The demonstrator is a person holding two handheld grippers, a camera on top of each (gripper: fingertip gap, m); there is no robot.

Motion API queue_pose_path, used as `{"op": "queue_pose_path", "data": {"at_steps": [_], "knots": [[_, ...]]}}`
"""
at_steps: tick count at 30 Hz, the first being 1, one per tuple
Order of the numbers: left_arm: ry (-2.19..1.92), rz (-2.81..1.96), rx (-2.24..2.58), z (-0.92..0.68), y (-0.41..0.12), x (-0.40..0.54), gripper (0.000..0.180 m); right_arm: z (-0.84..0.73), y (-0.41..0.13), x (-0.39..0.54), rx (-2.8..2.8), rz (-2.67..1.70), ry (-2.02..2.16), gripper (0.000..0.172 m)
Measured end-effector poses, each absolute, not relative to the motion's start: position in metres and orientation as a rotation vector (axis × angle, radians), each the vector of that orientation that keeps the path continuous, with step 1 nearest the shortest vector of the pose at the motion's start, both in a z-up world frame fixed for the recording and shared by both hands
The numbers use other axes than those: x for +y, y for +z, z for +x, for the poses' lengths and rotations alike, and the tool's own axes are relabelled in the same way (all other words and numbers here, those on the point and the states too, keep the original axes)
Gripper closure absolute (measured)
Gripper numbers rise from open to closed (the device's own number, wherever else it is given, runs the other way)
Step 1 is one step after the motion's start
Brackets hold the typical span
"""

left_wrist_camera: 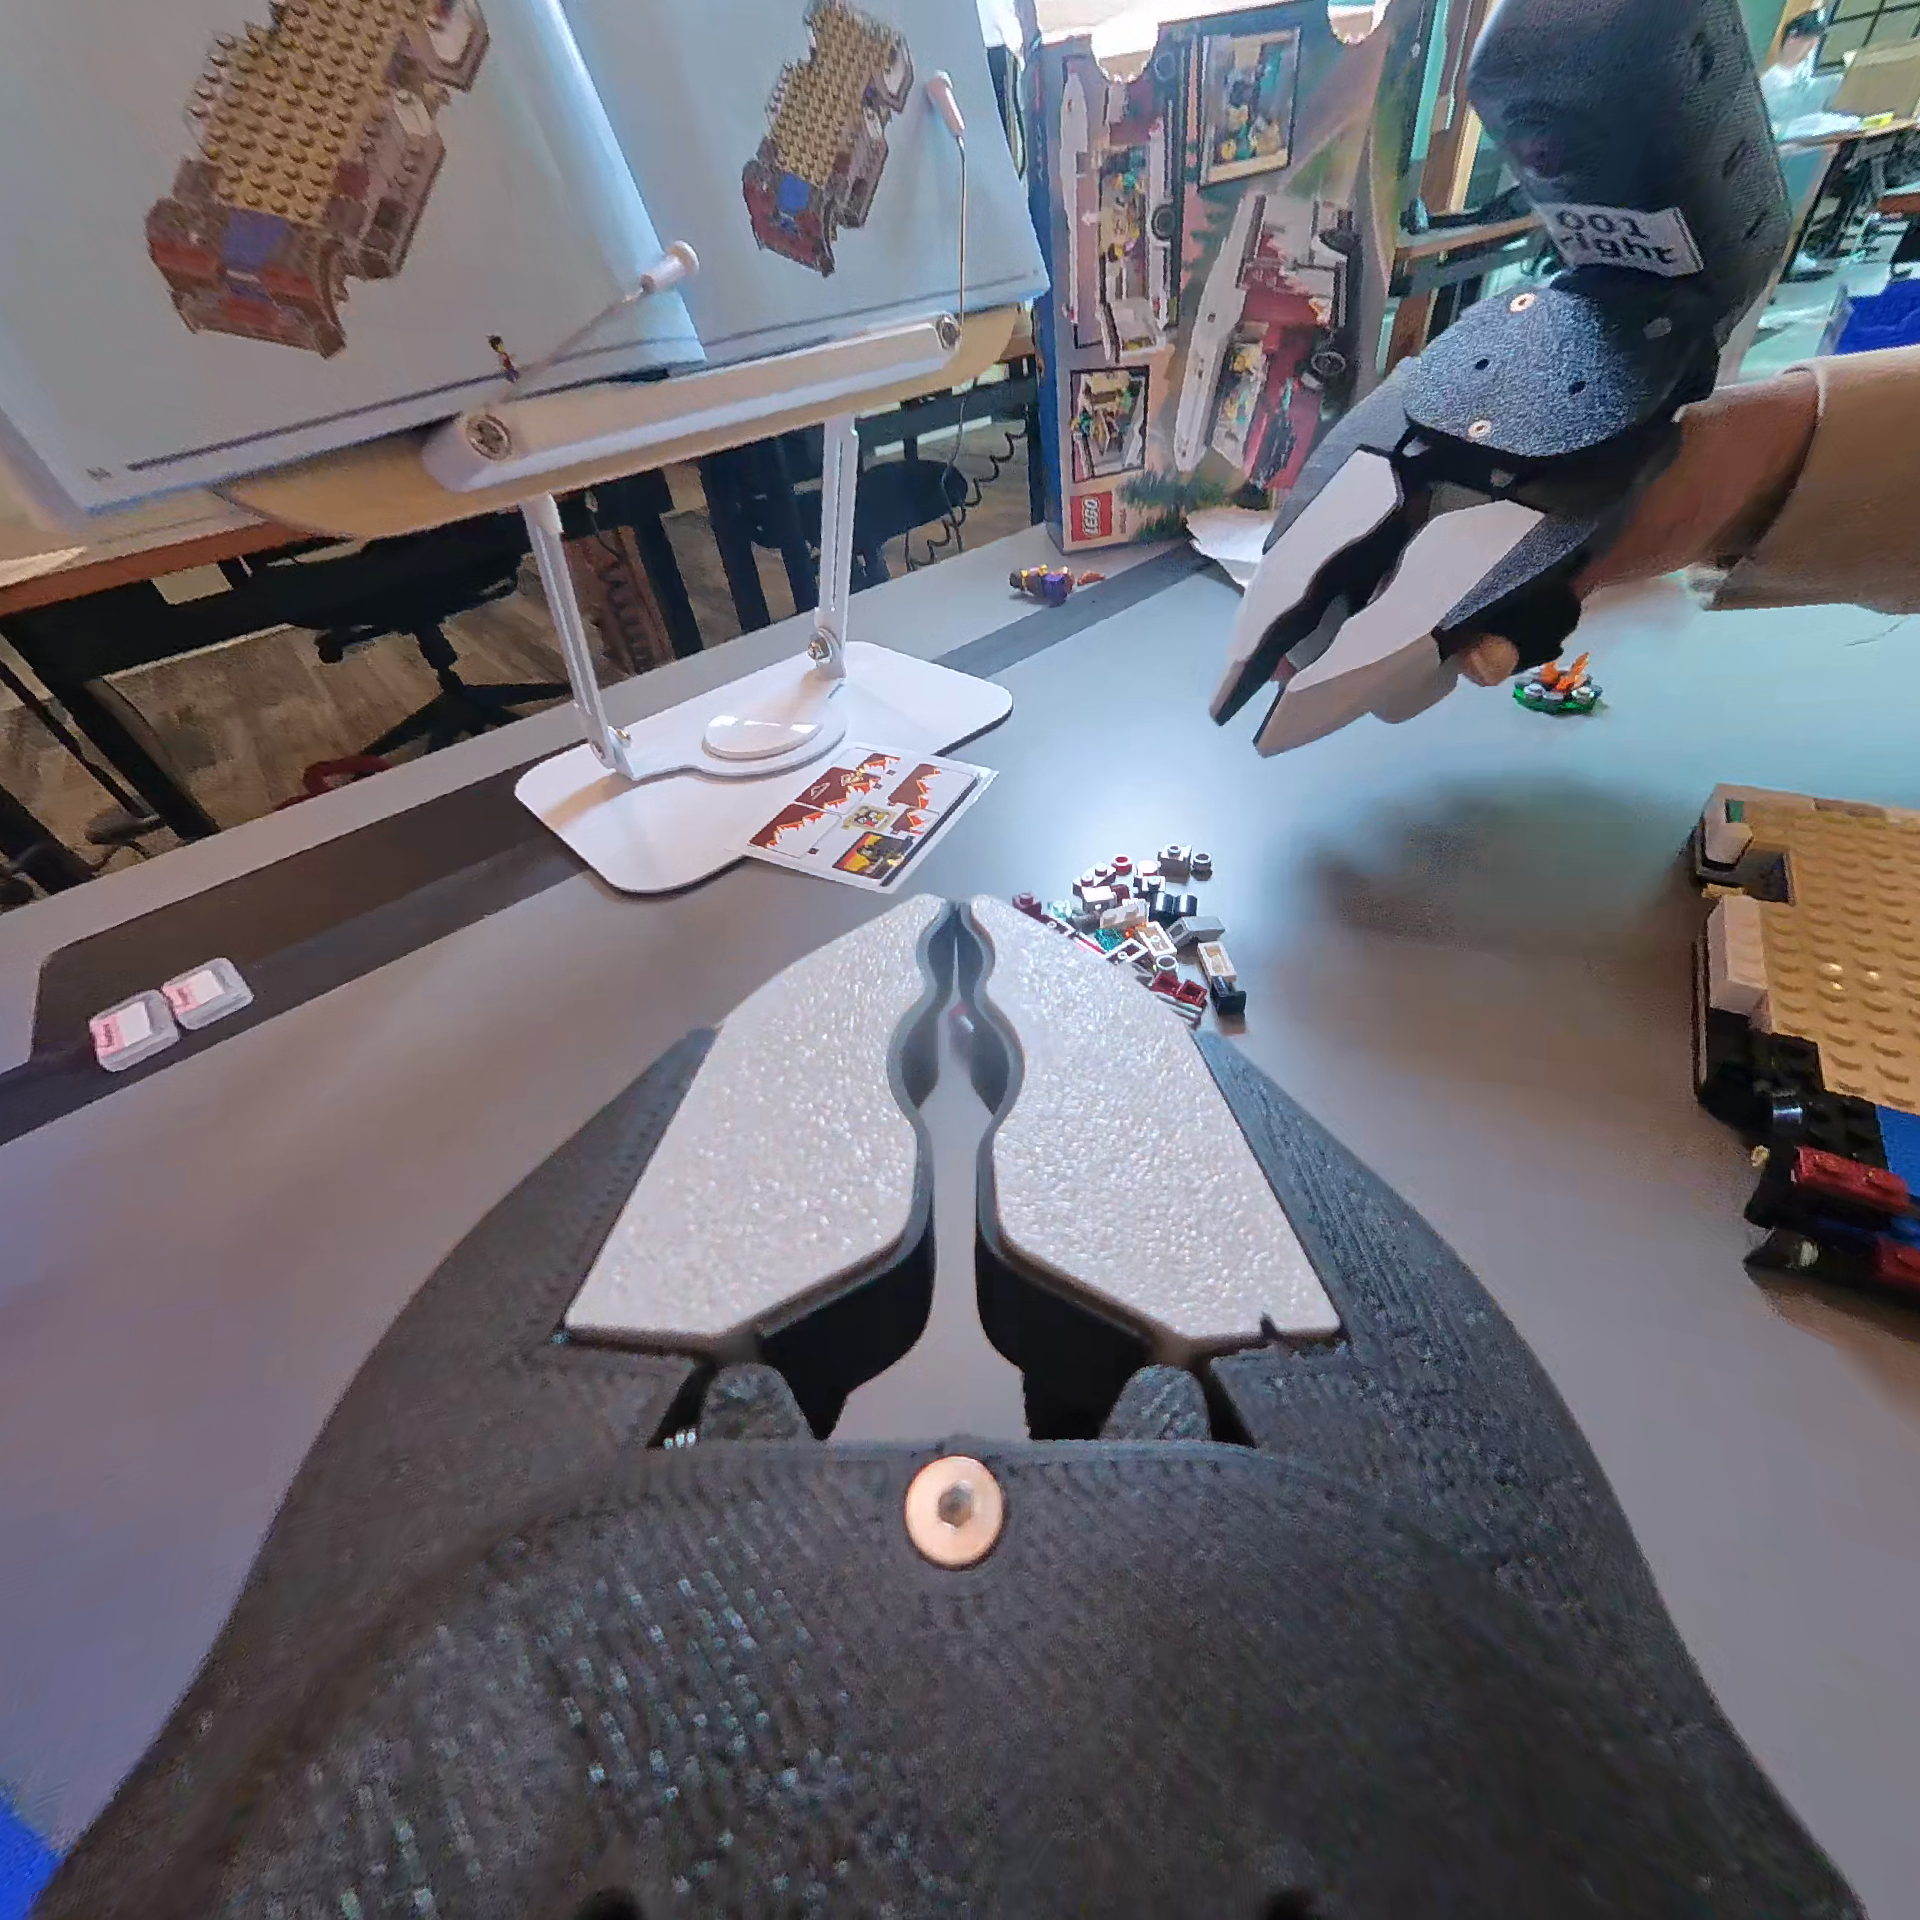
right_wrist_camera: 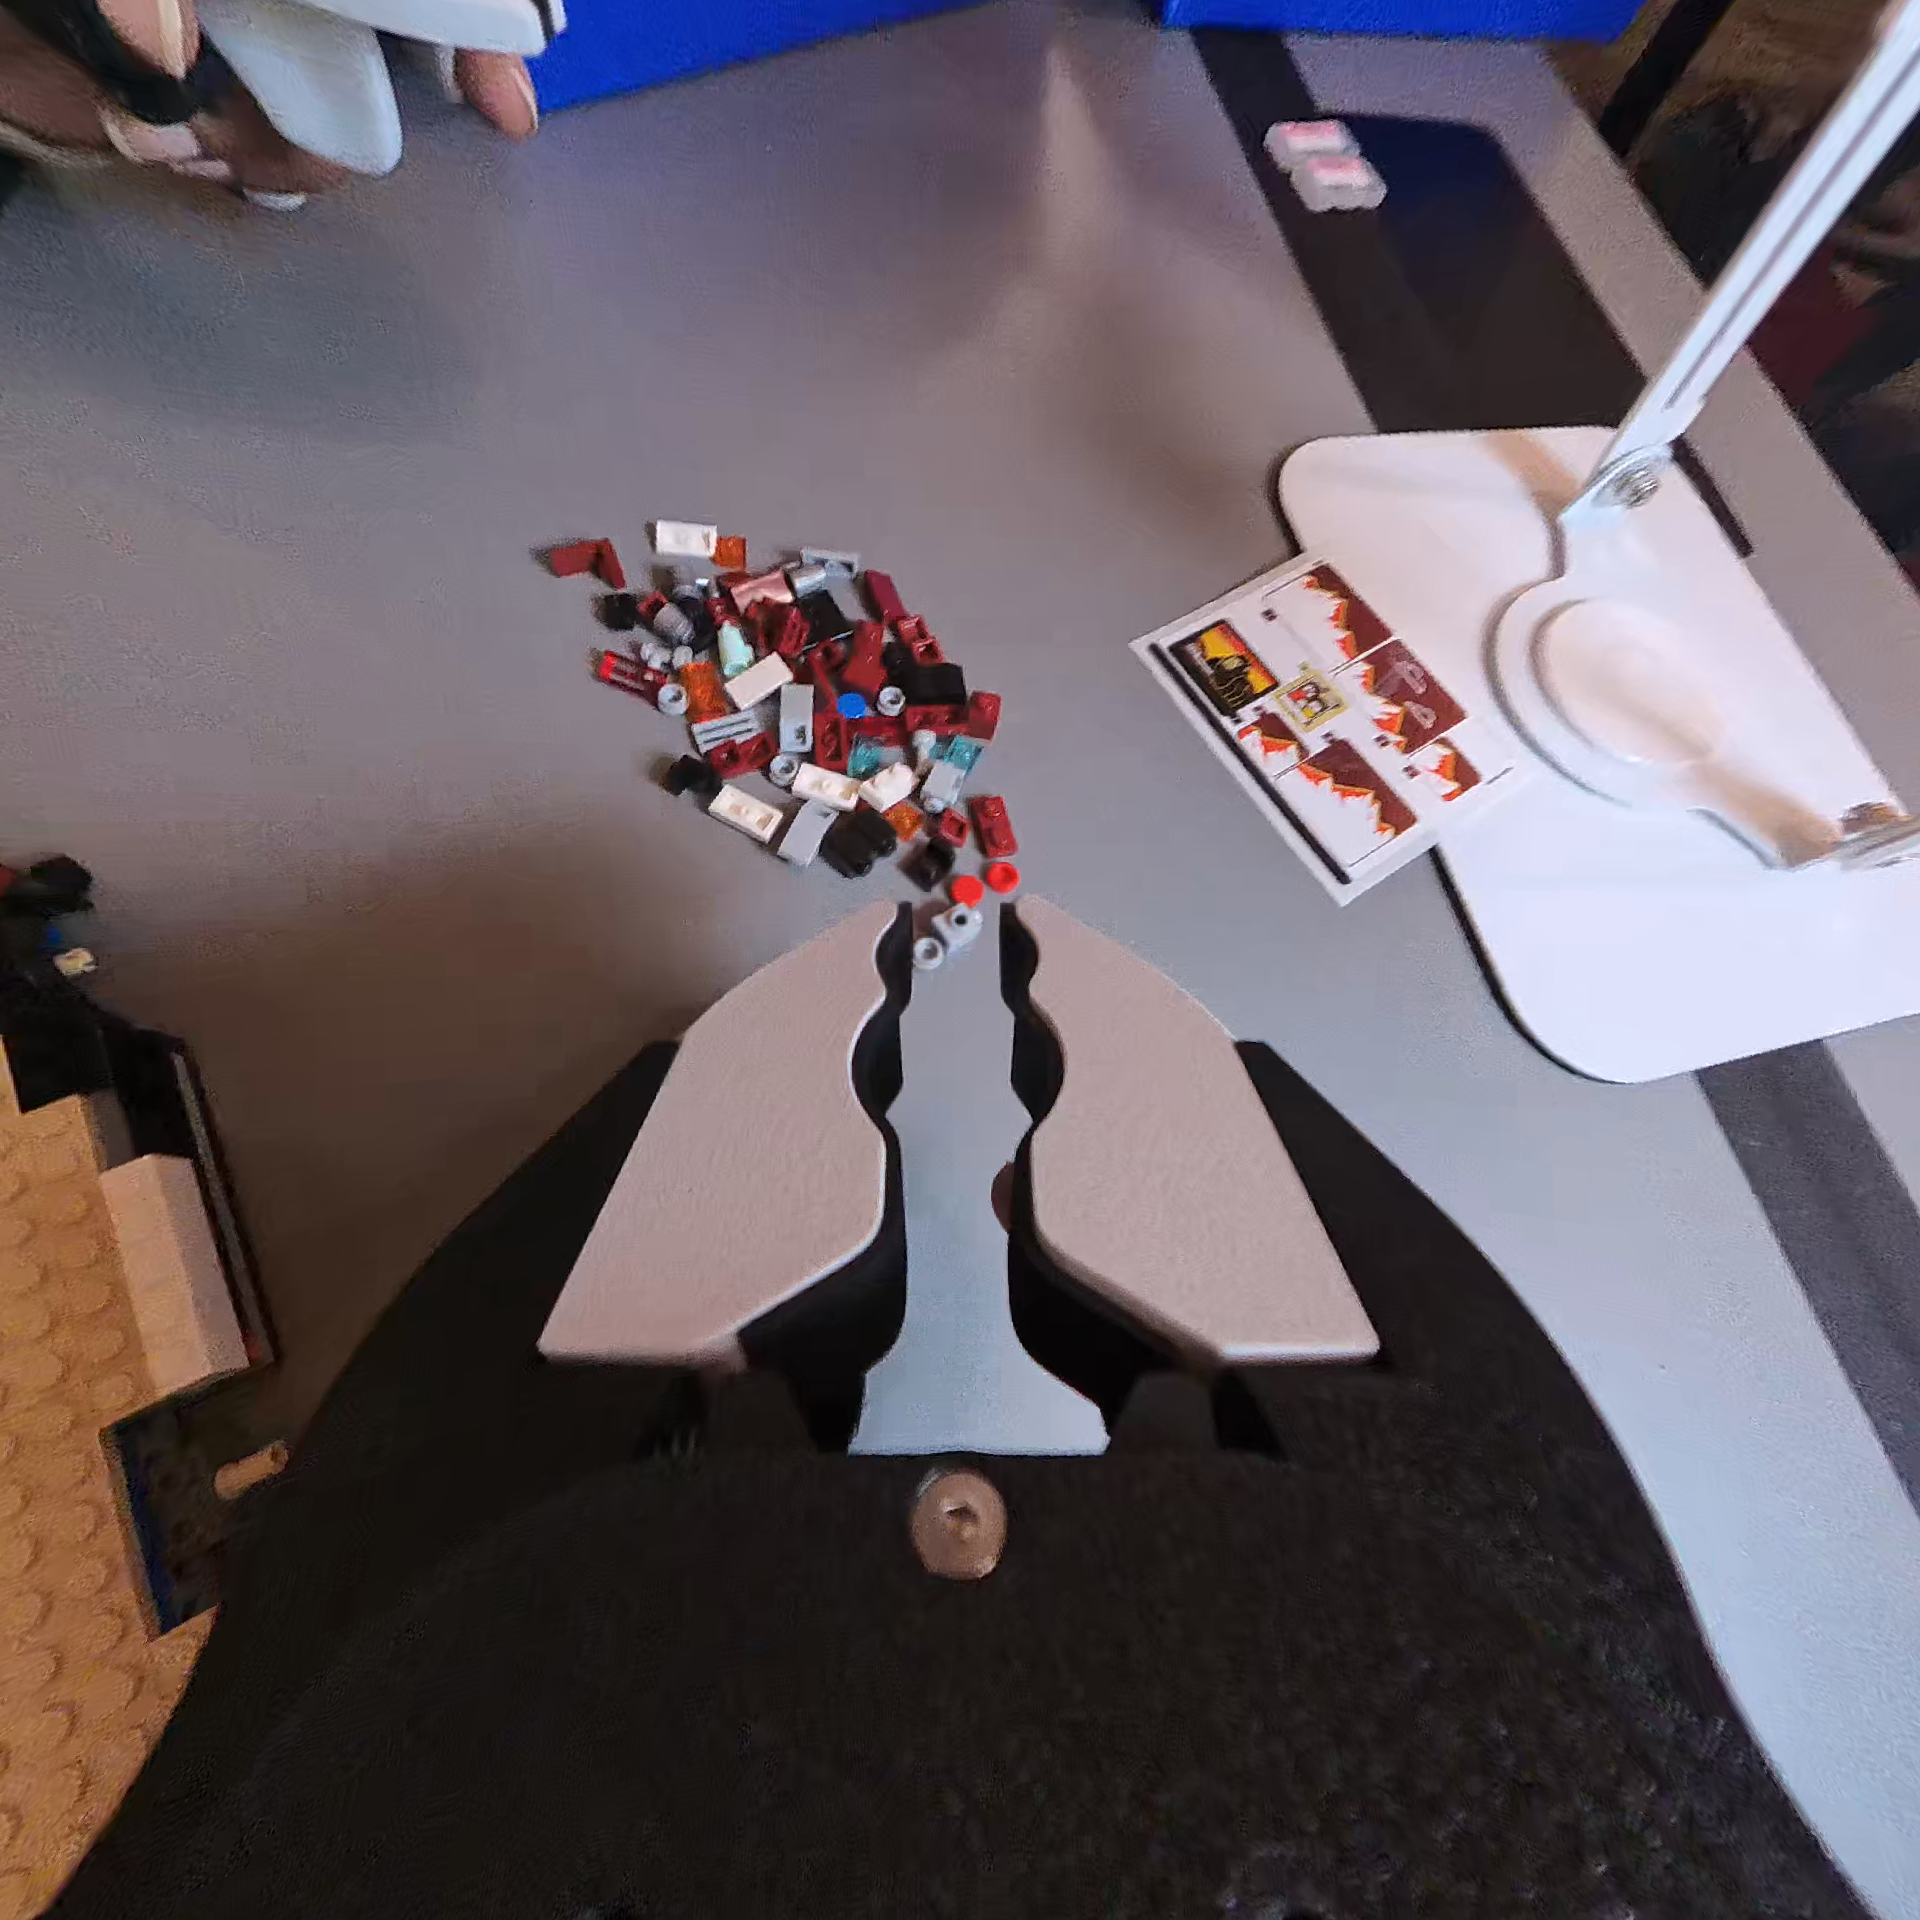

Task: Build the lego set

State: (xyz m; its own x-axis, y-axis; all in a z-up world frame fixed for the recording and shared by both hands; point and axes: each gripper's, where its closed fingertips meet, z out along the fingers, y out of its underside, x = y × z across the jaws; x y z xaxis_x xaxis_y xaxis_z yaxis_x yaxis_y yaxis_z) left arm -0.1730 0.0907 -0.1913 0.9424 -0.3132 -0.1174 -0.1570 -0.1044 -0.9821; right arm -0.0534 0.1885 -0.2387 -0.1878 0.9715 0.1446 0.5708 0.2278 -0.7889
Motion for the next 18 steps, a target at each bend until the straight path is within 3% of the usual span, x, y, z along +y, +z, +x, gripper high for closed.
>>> {"op": "queue_pose_path", "data": {"at_steps": [18], "knots": [[-0.104,-1.744,0.441,-0.168,-0.207,0.092,0.178,-0.121,-0.276,0.189,-2.399,-1.401,0.697,0.156]]}}
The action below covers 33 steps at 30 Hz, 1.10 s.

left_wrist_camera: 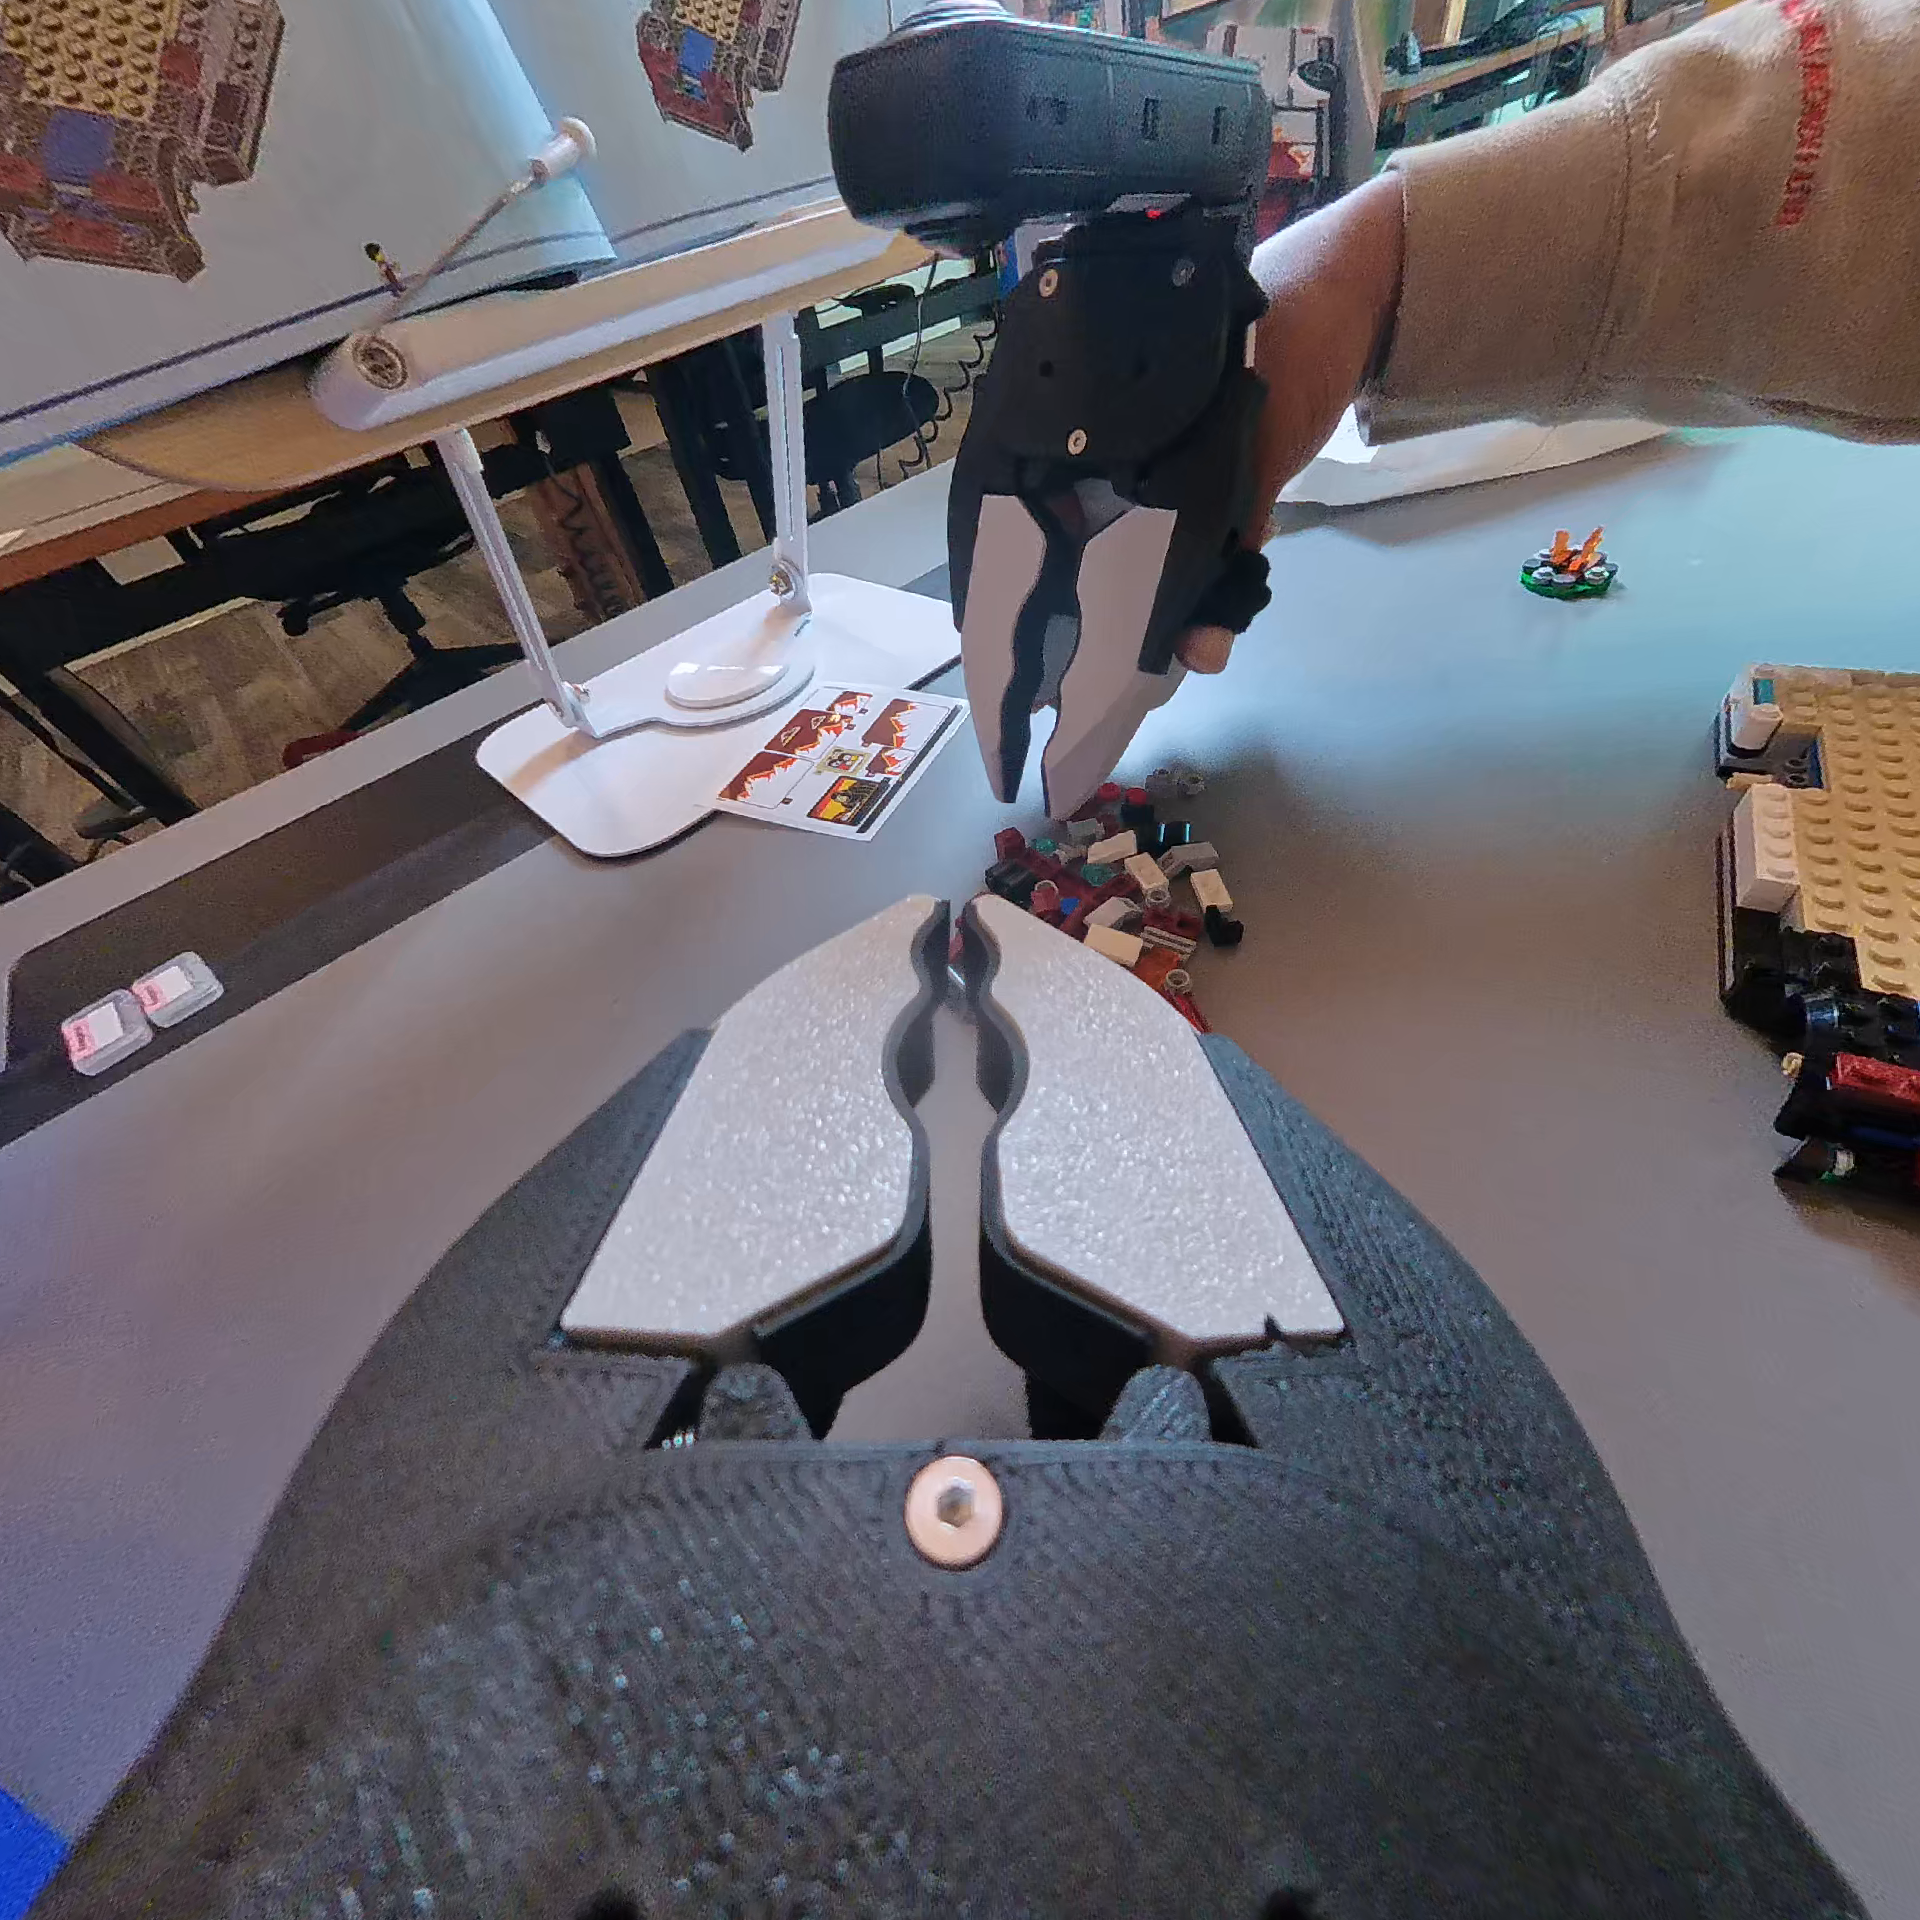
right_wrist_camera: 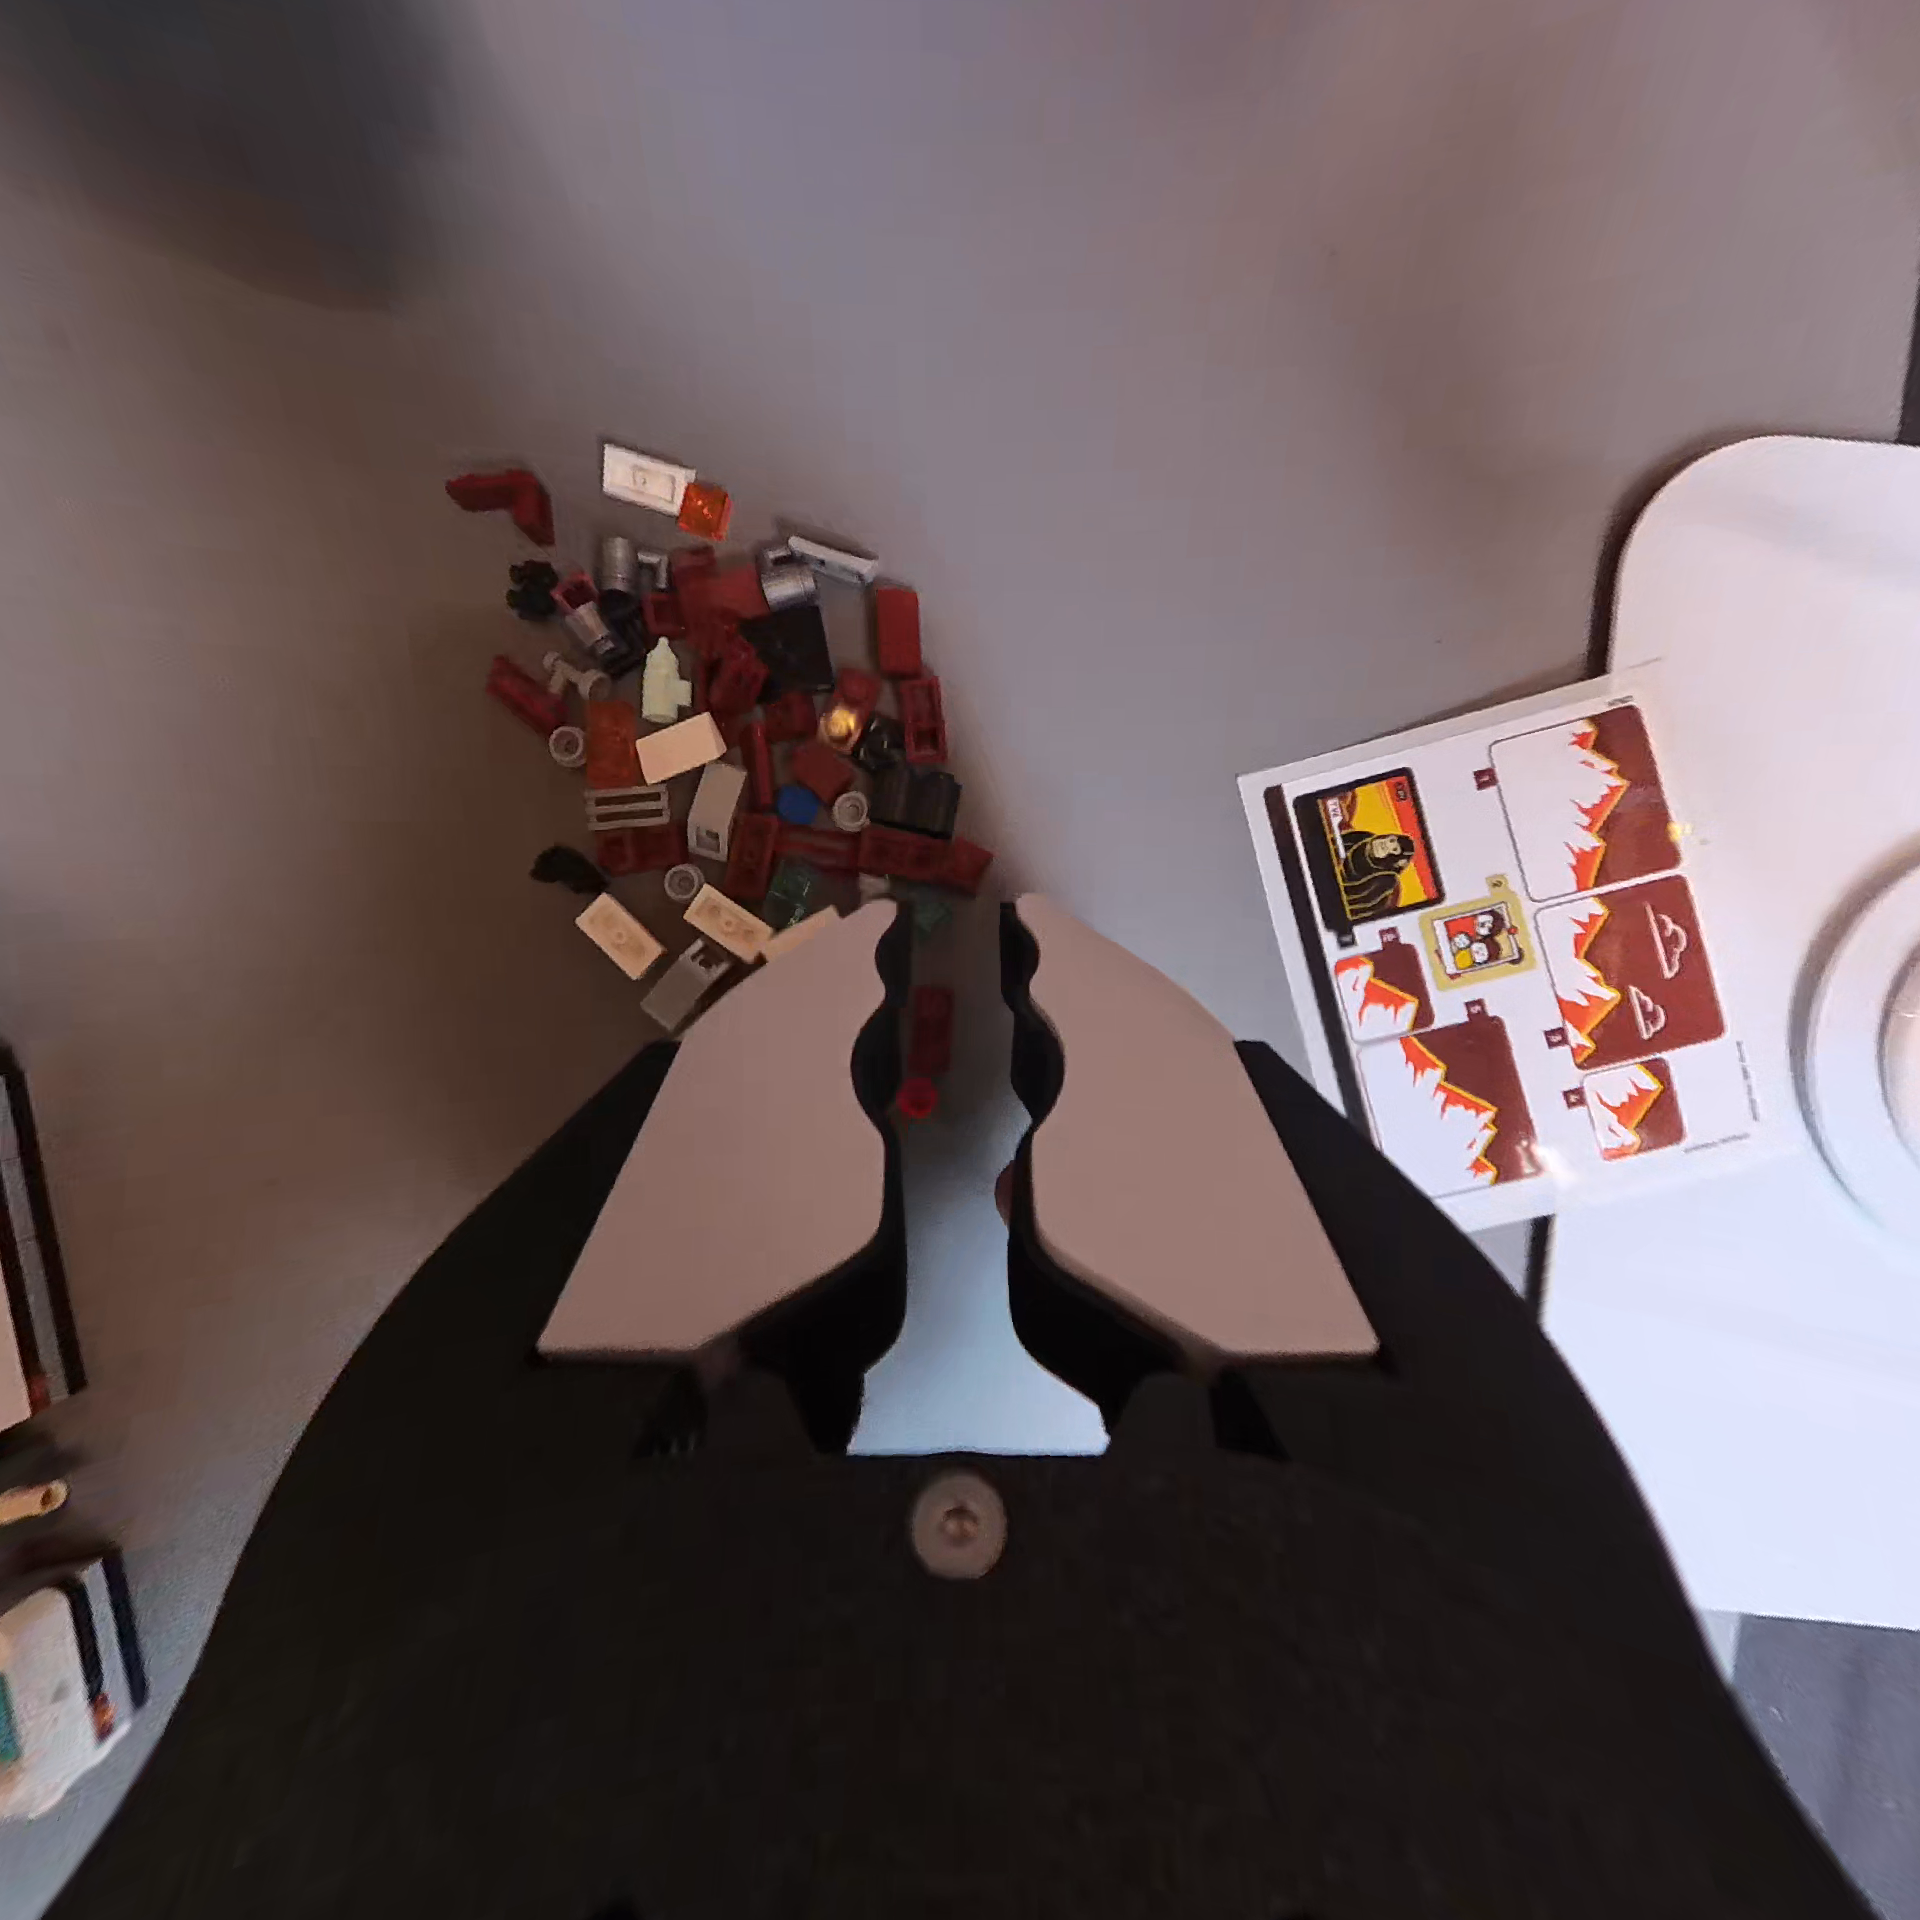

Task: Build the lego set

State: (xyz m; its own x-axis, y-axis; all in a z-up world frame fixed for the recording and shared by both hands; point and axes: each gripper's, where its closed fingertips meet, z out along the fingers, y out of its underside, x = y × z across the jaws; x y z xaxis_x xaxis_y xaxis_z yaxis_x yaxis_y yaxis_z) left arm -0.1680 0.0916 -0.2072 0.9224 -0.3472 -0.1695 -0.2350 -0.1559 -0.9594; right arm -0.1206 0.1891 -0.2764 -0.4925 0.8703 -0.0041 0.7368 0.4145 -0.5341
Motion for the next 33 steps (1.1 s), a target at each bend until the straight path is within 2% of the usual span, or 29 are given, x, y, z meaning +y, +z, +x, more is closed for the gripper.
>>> {"op": "queue_pose_path", "data": {"at_steps": [3,7,9,12,17,23,33], "knots": [[-0.13,-1.783,0.448,-0.168,-0.213,0.092,0.172,-0.114,-0.279,0.196,-2.439,-1.435,0.662,0.156],[-0.193,-1.936,0.526,-0.162,-0.238,0.089,0.15,-0.102,-0.282,0.196,-2.478,-1.474,0.667,0.156],[-0.234,-2.023,0.581,-0.157,-0.252,0.084,0.146,-0.099,-0.285,0.199,-2.478,-1.481,0.631,0.16],[-0.233,-2.098,0.648,-0.152,-0.266,0.079,0.15,-0.097,-0.285,0.201,-2.46,-1.467,0.609,0.167],[-0.202,-2.159,0.738,-0.141,-0.28,0.078,0.157,-0.1,-0.263,0.196,-2.347,-1.433,0.708,0.156],[-0.05,-2.182,0.82,-0.142,-0.286,0.084,0.165,-0.086,-0.237,0.188,-2.234,-1.368,0.756,0.156],[-0.067,-2.149,0.805,-0.14,-0.278,0.081,0.173,-0.047,-0.236,0.164,-2.171,-1.367,0.803,0.156]]}}
